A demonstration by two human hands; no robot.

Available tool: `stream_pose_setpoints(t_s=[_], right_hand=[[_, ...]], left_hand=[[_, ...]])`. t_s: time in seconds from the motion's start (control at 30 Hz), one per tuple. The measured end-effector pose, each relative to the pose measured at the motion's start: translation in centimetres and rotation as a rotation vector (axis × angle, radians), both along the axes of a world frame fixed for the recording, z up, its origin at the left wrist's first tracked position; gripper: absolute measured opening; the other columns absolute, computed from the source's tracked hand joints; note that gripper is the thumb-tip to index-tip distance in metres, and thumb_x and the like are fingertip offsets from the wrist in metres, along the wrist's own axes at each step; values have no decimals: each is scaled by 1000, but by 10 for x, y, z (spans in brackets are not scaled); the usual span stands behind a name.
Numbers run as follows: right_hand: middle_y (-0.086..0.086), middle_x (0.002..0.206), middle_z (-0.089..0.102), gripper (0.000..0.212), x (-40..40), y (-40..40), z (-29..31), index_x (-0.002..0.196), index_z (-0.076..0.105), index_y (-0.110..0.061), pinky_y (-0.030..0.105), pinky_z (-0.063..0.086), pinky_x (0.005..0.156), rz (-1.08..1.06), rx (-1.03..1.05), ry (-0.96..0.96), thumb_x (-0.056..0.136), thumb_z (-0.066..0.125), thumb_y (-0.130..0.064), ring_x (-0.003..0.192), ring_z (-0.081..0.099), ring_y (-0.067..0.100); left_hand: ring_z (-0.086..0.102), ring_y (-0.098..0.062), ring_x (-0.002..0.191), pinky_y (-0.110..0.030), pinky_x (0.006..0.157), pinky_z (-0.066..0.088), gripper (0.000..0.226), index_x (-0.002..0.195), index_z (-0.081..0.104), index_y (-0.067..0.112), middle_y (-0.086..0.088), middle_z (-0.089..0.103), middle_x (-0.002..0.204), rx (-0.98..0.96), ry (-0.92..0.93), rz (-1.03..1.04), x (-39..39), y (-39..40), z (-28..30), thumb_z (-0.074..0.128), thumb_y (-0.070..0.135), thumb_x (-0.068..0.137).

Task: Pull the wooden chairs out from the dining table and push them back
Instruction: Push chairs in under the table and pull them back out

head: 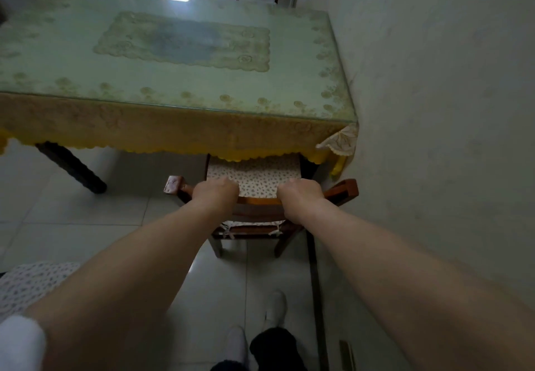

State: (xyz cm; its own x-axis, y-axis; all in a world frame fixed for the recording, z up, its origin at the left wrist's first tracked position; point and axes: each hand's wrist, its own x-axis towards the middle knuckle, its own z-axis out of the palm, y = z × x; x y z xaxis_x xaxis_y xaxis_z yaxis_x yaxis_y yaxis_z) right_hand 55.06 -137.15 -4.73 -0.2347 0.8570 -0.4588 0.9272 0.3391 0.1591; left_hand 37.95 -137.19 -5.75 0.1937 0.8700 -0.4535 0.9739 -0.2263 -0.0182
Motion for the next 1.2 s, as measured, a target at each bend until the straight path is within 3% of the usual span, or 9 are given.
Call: stream_pose_setpoints(t_s=[0.17,0.47,0.73,1.03,1.2], right_hand=[[2,86,49,18,-10,-56,1,98,57,-18,36,41,58,-8,14,29,86,60,-5,76,50,23],[5,112,59,24,-7,-141,0,111,60,-18,34,45,72,14,12,19,87,61,-13,102,58,24],[6,111,59,26,-1,-226,1,112,59,-17,34,45,75,60,6,32,86,61,-15,100,58,25],[8,113,59,29,-9,-310,12,115,59,-16,42,50,87,27,-20,43,87,62,-16,102,57,27],[8,113,57,27,-24,-372,11,115,56,-15,39,50,84,-18,-22,18,88,60,-14,102,57,27]], left_hand=[[58,-28,99,-37,72,45,26,116,60,16,-8,56,112,-17,9,-26,-9,-52,2,54,4,93],[58,-26,99,-35,69,44,26,115,57,14,-8,57,111,37,3,5,-7,-145,8,55,3,93],[56,-22,85,-33,68,48,21,108,61,15,-3,55,95,67,-19,9,-5,-234,5,59,4,91],[57,-23,94,-34,75,47,22,111,58,16,-5,55,103,29,-19,-21,-12,-314,15,61,10,90],[58,-23,91,-36,77,51,18,110,59,14,-5,55,99,3,-34,-54,-26,-369,13,59,11,92]])
